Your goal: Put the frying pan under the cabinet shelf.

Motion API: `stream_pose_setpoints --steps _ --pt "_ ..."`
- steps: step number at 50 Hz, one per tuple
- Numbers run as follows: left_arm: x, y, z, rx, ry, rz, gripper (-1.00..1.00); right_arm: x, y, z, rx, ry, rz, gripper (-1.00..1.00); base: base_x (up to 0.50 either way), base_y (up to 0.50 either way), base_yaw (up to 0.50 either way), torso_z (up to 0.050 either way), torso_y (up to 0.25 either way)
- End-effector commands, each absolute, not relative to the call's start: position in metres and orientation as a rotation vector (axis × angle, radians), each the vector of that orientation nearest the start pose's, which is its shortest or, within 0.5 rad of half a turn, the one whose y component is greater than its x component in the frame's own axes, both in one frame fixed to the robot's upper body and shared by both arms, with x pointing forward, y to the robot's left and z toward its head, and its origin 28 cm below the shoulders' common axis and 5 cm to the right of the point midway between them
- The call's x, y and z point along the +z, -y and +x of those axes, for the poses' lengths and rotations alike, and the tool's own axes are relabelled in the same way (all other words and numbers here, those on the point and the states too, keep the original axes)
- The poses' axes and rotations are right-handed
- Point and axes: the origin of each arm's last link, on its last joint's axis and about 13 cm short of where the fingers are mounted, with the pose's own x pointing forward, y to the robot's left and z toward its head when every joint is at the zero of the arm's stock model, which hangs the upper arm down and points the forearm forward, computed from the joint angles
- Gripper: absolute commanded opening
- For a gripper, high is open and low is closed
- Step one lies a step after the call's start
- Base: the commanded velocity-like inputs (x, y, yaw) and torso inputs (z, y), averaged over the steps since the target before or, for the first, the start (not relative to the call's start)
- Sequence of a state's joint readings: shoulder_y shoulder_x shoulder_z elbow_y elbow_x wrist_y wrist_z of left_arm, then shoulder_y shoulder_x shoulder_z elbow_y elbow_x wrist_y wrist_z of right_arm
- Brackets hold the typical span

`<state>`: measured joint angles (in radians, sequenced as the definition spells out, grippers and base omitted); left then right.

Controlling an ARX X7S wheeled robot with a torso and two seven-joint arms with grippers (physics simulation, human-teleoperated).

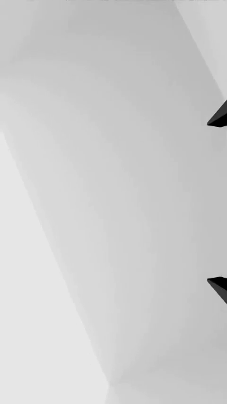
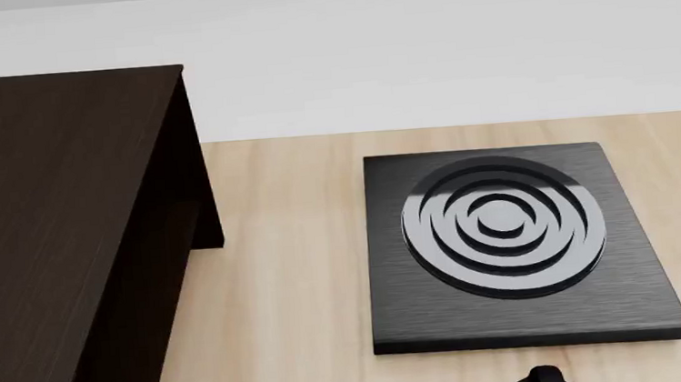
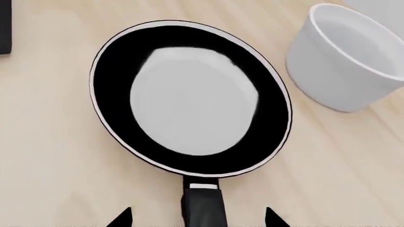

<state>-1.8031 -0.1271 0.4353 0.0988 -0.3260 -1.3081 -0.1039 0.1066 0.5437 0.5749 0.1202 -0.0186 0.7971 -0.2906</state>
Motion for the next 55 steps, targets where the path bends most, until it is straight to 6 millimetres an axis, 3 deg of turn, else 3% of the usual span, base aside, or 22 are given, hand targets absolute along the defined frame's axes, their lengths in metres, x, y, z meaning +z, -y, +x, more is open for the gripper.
stream_pose_setpoints --steps 1,20,55 --pt "0.472 -0.158 0.27 -0.136 0.509 0.418 1.0 0.054 0.344 0.162 -0.489 -0.647 -0.097 1.0 0.0 0.0 0.0 0.0 0.0" --pt "0.474 -0.155 0.266 -0.139 0.515 0.425 1.0 0.032 0.347 0.157 -0.498 -0.661 -0.053 1.0 0.0 0.0 0.0 0.0 0.0" --pt "0.472 -0.153 0.265 -0.145 0.514 0.416 1.0 0.023 0.354 0.145 -0.528 -0.682 -0.017 1.0 0.0 0.0 0.0 0.0 0.0"
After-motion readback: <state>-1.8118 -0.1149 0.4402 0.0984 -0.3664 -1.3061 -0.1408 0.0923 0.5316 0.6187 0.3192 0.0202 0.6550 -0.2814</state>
